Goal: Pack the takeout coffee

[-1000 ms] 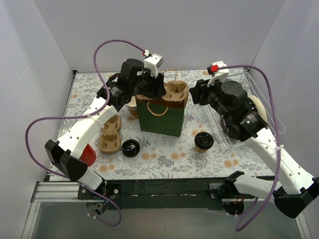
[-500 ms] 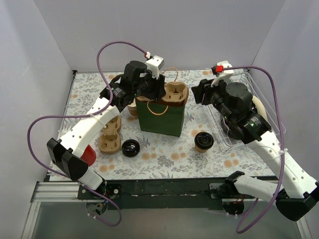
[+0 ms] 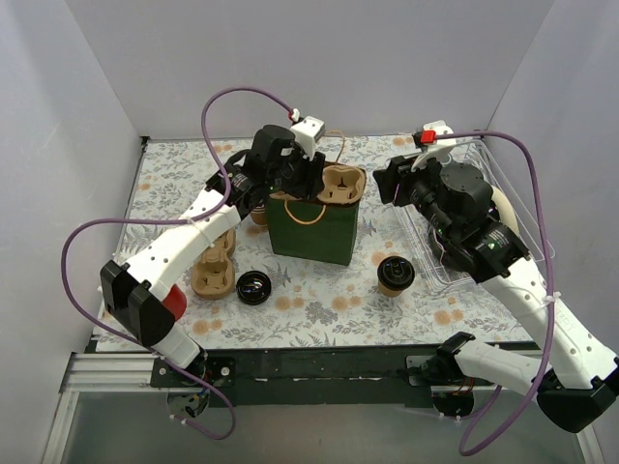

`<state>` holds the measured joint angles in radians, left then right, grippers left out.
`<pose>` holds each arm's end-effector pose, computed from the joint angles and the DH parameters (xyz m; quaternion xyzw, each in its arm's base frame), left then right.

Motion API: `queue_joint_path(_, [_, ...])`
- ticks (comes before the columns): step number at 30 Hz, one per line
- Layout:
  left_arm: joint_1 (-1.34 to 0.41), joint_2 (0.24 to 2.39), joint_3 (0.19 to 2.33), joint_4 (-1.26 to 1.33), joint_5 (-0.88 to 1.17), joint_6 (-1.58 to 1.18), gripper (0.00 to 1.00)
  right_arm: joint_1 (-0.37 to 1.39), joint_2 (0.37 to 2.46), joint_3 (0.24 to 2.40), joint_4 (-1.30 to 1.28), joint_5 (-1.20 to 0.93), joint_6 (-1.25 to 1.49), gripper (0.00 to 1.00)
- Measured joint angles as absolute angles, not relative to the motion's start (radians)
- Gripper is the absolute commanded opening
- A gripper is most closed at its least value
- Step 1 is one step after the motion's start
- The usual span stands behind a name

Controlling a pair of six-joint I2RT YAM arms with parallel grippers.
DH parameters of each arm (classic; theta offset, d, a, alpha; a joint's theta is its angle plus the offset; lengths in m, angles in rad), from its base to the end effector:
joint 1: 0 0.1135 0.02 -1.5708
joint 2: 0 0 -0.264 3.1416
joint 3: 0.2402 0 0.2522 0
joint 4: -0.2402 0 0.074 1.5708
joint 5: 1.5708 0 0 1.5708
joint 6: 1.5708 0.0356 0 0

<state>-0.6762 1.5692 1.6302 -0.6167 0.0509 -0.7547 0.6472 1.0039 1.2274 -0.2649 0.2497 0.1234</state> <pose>0.2746 -0.2226 0.3945 -0.0219 0.8735 -0.3355 0.3522 0.1746 0.1209 0.4445 -0.1021 0.7139 0.1749 0.6703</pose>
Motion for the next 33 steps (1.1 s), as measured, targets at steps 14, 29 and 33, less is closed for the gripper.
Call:
queue_joint_path(14, [-0.683, 1.595, 1.592, -0.598, -0.006, -0.743, 0.09, 0.647, 0.979, 1.213, -0.259, 0.253, 0.105, 0.56])
queue_joint_path(29, [-0.696, 1.604, 1.648, -0.658, -0.072, -0.728, 0.09, 0.647, 0.983, 1.194, -0.259, 0.260, 0.149, 0.53])
queue_joint_path(33, [-0.697, 1.607, 1.652, -0.671, -0.079, -0.721, 0.08, 0.647, 1.010, 1.195, -0.260, 0.255, 0.227, 0.41])
